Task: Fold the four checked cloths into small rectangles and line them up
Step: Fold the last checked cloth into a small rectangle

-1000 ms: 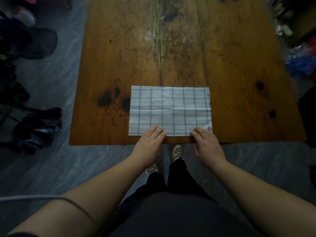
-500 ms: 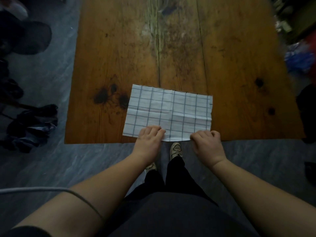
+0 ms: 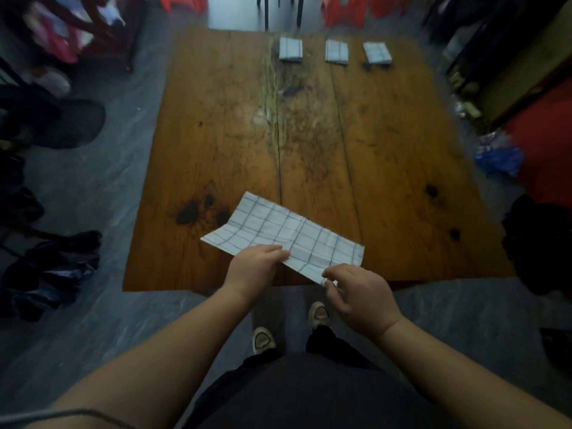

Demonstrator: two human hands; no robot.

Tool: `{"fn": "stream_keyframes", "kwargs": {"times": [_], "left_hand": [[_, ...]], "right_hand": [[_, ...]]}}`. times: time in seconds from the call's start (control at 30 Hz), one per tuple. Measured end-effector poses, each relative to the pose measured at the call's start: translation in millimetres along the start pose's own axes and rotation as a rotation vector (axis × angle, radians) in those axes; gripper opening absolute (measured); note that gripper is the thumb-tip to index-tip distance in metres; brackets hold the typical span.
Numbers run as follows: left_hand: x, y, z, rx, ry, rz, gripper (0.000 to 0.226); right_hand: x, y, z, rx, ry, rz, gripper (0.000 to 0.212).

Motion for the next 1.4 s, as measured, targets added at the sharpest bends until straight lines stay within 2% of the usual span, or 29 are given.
{"fn": "stream_keyframes", "kwargs": {"times": [0.1, 0.23, 0.33, 0.4, 0.53, 0.63, 0.73, 0.8, 0.87, 0.93, 1.03, 1.2, 1.27, 1.4], "left_hand": [[3.8, -27.0, 6.1, 0.057, 0.114, -0.002, 0.026], [14.6, -73.4, 11.8, 0.164, 0.278, -0.046, 0.022], [25.2, -104.8, 18.7, 0.216, 0.307, -0.087, 0.022], [35.7, -125.1, 25.1, 0.265, 0.288, -0.170, 0.021], [75.3, -158.2, 41.9, 0.382, 0.242, -0.369, 0.019], [103.4, -163.1, 57.5, 0.426, 0.180, -0.508, 0.021], [123.5, -154.9, 68.6, 0.432, 0.123, -0.605, 0.035], [133.9, -149.7, 72.8, 0.427, 0.076, -0.728, 0.034], [143.6, -146.9, 76.1, 0.446, 0.055, -0.830, 0.030], [152.3, -146.3, 78.4, 0.497, 0.031, -0.909, 0.027], [164.3, -146.7, 83.3, 0.570, -0.057, -0.978, 0.025], [185.2, -149.9, 87.1, 0.633, -0.137, -1.091, 0.020], [195.4, -152.5, 88.7, 0.606, -0.110, -1.053, 0.021], [212.2, -158.4, 93.0, 0.528, -0.061, -0.999, 0.021]], "right_hand": [[-4.9, -28.0, 13.8, -0.052, 0.102, 0.145, 0.039], [5.9, -53.3, 47.8, -0.199, 0.298, 0.466, 0.020], [14.6, -61.7, 69.1, -0.427, 0.428, 0.806, 0.022], [25.2, -66.8, 77.3, -0.488, 0.460, 0.949, 0.027], [54.8, -55.8, 81.0, -0.476, 0.561, 1.066, 0.035], [72.8, -49.2, 77.1, -0.367, 0.633, 1.137, 0.048], [90.3, -62.2, 74.6, -0.216, 0.569, 1.187, 0.050], [98.7, -79.2, 72.9, -0.175, 0.460, 1.208, 0.052], [105.0, -98.8, 70.2, -0.175, 0.338, 1.181, 0.046], [111.7, -118.3, 66.2, -0.150, 0.227, 1.036, 0.036], [125.4, -143.9, 59.5, -0.020, 0.150, 0.851, 0.036], [129.4, -182.1, 51.4, 0.162, -0.063, 0.139, 0.059], [116.7, -192.0, 53.1, 0.147, -0.158, 0.099, 0.062], [97.2, -200.1, 61.6, 0.100, -0.221, 0.220, 0.060]]}}
Point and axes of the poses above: each hand's wrist, its own z-axis towards the middle knuckle, its own y-axis out of the palm, x = y × z, the point moved 5 cm from there along z, towards the middle knuckle, and after that the axes turned 6 degrees about -z, right-handed, at the moved point
